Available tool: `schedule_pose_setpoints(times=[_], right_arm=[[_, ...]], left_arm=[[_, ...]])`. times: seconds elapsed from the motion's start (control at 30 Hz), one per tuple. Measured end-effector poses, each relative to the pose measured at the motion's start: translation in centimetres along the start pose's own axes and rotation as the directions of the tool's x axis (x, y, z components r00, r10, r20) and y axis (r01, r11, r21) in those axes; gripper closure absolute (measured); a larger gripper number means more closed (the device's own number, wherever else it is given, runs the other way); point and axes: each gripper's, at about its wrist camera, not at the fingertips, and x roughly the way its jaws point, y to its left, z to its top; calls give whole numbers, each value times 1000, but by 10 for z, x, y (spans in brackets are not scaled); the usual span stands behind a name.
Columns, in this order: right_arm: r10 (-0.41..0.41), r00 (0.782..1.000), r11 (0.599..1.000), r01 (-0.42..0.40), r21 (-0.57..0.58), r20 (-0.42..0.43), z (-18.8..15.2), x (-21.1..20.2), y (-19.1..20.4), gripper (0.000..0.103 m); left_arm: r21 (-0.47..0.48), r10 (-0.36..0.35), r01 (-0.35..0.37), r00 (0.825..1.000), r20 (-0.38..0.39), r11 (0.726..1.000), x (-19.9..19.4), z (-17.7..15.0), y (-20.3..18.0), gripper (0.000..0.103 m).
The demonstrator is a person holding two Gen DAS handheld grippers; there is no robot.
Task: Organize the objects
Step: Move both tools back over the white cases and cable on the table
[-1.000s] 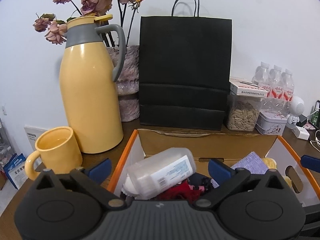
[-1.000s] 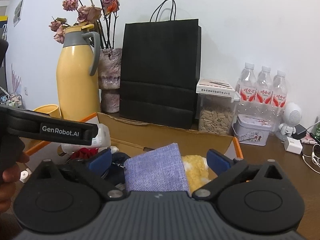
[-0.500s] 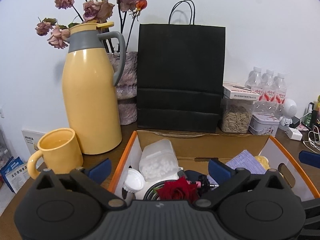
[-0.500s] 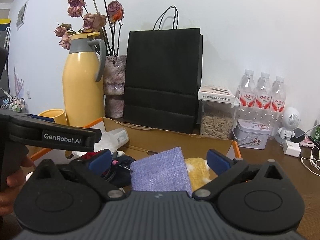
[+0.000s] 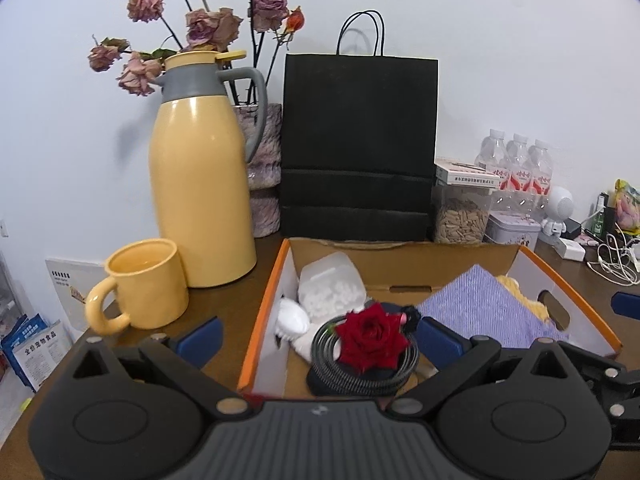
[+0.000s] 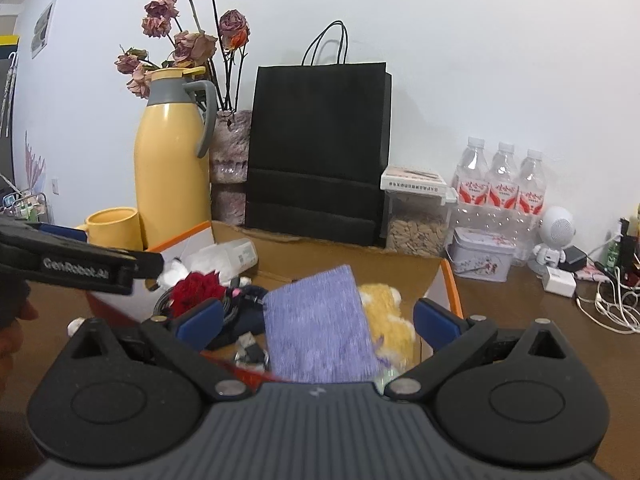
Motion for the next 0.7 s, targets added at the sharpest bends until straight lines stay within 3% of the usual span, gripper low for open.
schedule_pose_setpoints(times=[0.43, 0.7], right_arm=[[-15, 995, 1000, 15, 1, -95, -39, -41, -1, 0], [-24, 982, 1000, 23, -9, -189, -64, -55, -4, 0]], left_arm=[[-10, 42, -43, 995, -92, 999, -35, -36, 53, 0], [38, 101, -96, 983, -151, 995, -41, -59, 85, 0]])
